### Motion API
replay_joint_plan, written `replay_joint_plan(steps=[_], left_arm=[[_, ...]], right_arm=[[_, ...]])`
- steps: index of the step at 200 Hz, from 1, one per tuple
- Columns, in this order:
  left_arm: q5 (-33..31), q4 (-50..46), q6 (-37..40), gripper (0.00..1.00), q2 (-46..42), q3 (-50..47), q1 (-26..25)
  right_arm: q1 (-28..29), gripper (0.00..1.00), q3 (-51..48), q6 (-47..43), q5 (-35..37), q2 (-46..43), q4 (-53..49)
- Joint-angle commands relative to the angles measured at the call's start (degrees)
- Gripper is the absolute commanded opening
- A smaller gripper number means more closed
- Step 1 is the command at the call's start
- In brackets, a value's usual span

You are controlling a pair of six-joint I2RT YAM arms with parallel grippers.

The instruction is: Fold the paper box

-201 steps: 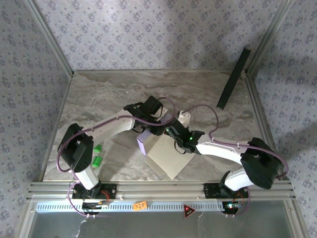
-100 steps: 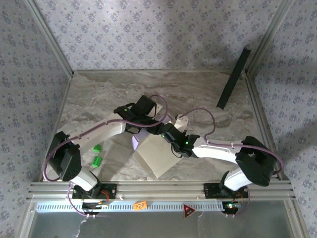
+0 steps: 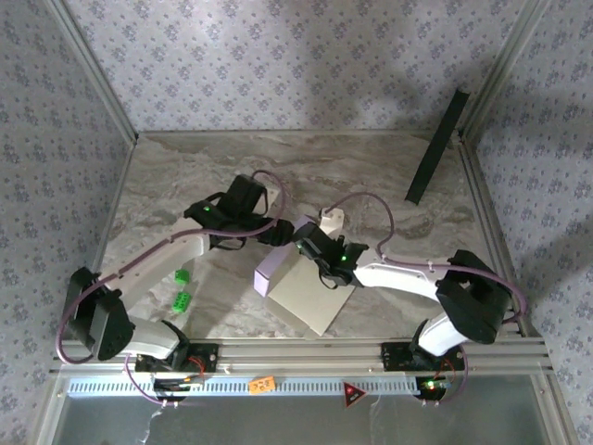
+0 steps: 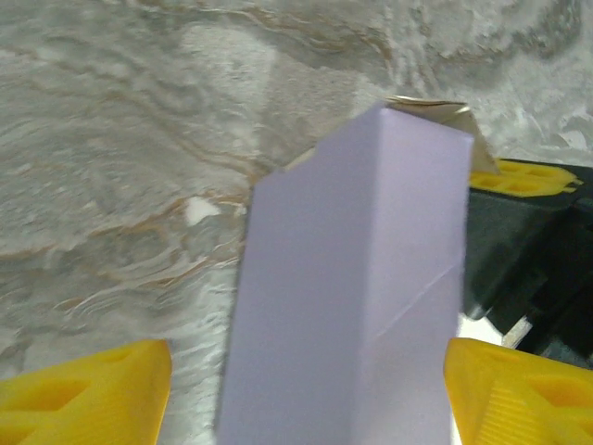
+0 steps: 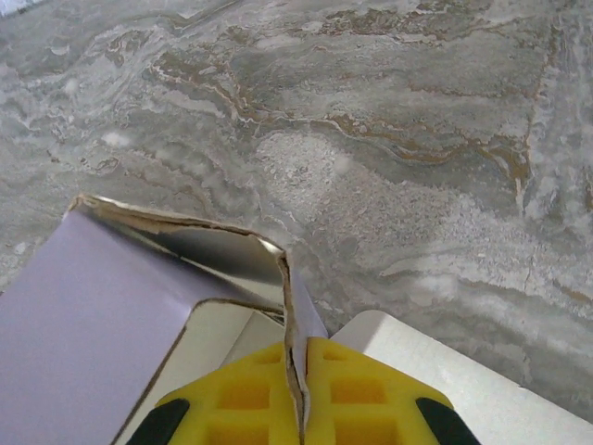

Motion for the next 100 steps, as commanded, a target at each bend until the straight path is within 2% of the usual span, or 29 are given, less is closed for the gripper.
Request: replay_joint_plan(steps=[1, 15, 41, 72, 100], left_arm=[[5.3, 1.6, -1.4, 0.78, -2.6, -2.4, 3.2], [9.9, 1.8, -1.3, 0.76, -2.1, -3.7, 4.6], [14.3, 4.1, -2.2, 0.67, -1.4, -6.5, 4.7], [14.0, 6.4, -3.6, 0.48, -1.4, -9.4, 4.7], [12.5, 7.5, -4.6, 0.40, -1.2, -11.4, 4.8]], right_arm=[[-1.3, 0.00, 2.9, -5.2, -3.2, 2.6, -2.9], [-2.2, 0.00, 4.0, -7.2, -5.7, 4.2, -1.8], [-4.4, 0.00, 5.2, -10.7, -12.5, 6.8, 1.8], [-6.2, 0.00, 5.8, -12.9, -15.6, 7.6, 3.3], [-6.9, 0.00, 5.8, -15.5, -18.2, 5.8, 3.6]])
